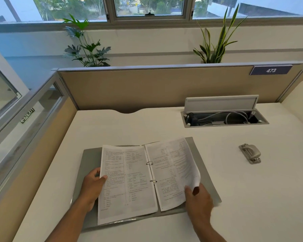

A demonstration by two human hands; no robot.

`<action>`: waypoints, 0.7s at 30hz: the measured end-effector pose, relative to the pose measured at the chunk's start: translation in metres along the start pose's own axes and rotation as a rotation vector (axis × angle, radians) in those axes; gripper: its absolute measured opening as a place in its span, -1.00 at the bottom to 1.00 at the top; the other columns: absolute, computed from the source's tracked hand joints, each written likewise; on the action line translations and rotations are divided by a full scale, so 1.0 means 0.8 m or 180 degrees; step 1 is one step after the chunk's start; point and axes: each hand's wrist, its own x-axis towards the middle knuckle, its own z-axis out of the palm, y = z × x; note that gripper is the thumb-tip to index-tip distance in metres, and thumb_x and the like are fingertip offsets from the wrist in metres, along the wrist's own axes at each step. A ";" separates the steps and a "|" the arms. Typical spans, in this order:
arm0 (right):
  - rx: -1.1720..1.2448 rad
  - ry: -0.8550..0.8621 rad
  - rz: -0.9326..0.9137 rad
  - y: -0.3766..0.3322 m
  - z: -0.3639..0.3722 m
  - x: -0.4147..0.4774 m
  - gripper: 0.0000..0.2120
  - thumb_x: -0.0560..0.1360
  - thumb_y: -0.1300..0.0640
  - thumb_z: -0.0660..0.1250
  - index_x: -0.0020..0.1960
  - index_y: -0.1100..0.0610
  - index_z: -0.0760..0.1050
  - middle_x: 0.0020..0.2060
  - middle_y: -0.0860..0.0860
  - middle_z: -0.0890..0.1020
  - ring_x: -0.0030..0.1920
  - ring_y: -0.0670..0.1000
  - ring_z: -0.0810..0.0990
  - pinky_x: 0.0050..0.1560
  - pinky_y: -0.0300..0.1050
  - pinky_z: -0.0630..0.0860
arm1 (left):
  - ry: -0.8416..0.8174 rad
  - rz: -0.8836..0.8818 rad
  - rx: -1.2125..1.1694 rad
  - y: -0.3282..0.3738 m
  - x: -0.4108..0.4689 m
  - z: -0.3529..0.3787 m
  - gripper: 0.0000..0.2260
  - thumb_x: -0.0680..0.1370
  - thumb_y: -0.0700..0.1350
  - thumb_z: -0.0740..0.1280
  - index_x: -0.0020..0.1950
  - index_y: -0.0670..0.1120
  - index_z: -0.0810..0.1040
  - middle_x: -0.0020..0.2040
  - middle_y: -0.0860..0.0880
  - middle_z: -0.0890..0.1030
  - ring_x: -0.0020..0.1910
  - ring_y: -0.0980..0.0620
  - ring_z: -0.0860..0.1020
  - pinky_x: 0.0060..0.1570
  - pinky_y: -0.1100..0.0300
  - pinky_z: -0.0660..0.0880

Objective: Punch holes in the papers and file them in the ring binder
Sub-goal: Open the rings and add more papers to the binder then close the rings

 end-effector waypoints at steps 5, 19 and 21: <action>0.1116 -0.0139 -0.0680 -0.044 0.006 -0.030 -0.82 0.62 0.12 0.37 -0.16 0.03 0.51 -0.34 -0.06 0.62 -0.31 0.01 0.60 -0.29 -0.05 0.60 | -0.0047 0.0003 -0.0095 -0.001 -0.001 -0.004 -0.86 0.70 -0.21 0.35 0.19 -0.05 0.65 0.06 -0.11 0.76 0.00 -0.16 0.75 -0.09 -0.05 0.70; -0.0938 -0.0748 -0.3511 -0.069 0.094 -0.118 -0.71 0.44 -0.13 0.39 0.13 -0.09 0.61 0.19 -0.13 0.71 0.15 -0.01 0.67 0.17 0.12 0.59 | -0.0166 -0.0079 -0.0364 -0.002 -0.003 -0.005 -0.62 0.74 0.20 0.16 0.12 0.00 0.66 0.02 -0.11 0.77 0.05 -0.22 0.75 0.16 -0.27 0.67; -0.1349 -0.0966 -0.3672 -0.064 0.104 -0.122 -0.71 0.46 -0.18 0.34 0.14 -0.12 0.57 0.20 -0.15 0.70 0.16 -0.01 0.66 0.21 0.22 0.58 | -0.0343 -0.0240 -0.0651 0.002 -0.009 -0.003 -0.53 0.71 0.31 0.07 0.22 0.08 0.66 0.07 -0.08 0.78 0.08 -0.20 0.76 0.13 -0.20 0.69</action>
